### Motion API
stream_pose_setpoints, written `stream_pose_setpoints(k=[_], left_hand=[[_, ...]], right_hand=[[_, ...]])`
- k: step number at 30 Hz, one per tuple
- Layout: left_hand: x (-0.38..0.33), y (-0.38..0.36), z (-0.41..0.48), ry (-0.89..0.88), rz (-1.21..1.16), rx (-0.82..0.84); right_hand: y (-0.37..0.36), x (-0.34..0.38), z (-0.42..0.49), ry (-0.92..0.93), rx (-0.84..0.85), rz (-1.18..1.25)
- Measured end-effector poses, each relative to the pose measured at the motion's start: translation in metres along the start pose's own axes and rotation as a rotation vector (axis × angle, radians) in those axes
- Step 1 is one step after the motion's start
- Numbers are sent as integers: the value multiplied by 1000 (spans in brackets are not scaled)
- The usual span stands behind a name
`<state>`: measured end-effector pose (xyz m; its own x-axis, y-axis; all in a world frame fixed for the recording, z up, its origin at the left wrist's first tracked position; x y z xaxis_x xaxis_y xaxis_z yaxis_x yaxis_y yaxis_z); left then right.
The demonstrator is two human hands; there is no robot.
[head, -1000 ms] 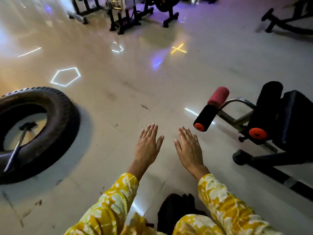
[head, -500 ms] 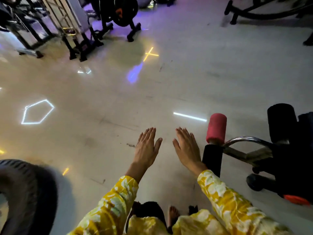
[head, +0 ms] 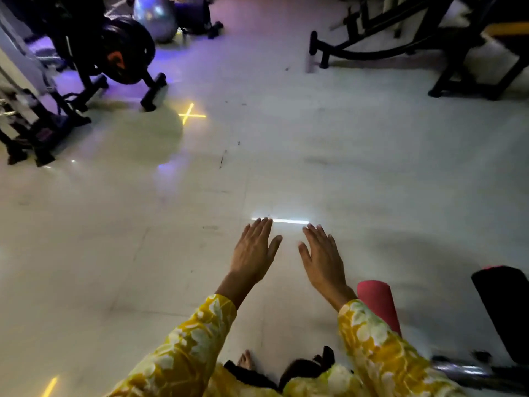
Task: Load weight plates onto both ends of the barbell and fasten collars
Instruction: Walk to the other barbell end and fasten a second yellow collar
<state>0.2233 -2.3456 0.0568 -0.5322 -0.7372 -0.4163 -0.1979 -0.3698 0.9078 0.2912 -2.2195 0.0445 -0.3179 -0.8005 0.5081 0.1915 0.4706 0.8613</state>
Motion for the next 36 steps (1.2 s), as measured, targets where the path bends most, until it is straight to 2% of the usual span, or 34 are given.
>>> stream_pose_setpoints(k=[7,16,26,36], left_hand=[[-10,-21,185,-181,-24,133],[-75,-55,422,-359,-6,211],[-212,-126,656,-614,-51,292],[-392,-191,865,-966,-112,378]], right_hand=[[28,-47,140,-217,-163,12],[100,-152,337,-379,-288,53],[189,-305,493,-616,-415,49],[308,-446,627,-875,-561,8]])
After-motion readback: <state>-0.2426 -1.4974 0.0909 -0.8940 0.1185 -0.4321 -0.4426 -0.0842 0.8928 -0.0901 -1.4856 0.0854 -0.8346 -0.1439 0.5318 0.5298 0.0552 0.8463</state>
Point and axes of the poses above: each hand's wrist, its own z-axis towards the middle knuckle, its own y-axis out of the back of the hand, x = y × z, the point moved 7 cm from there along z, towards the middle knuckle, and after that the axes turned 2 degrees about -y, right-handed, at the moved point
